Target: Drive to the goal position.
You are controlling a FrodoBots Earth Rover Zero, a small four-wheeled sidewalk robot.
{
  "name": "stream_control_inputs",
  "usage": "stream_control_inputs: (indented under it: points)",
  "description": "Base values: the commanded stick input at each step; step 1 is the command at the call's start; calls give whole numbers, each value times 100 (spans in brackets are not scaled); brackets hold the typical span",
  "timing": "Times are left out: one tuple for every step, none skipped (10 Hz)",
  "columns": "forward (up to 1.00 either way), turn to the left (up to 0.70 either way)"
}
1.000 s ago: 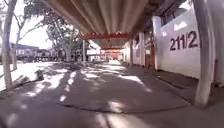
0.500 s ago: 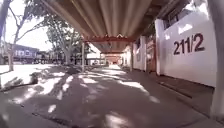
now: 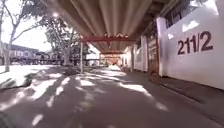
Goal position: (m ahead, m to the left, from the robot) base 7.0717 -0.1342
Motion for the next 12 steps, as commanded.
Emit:
stream_control_inputs:
  points:
    - [70,0]
    - [70,0]
    - [70,0]
    - [70,0]
    - [70,0]
    - [70,0]
    - [70,0]
    - [70,0]
    - [70,0]
    - [70,0]
    - [70,35]
    - [70,35]
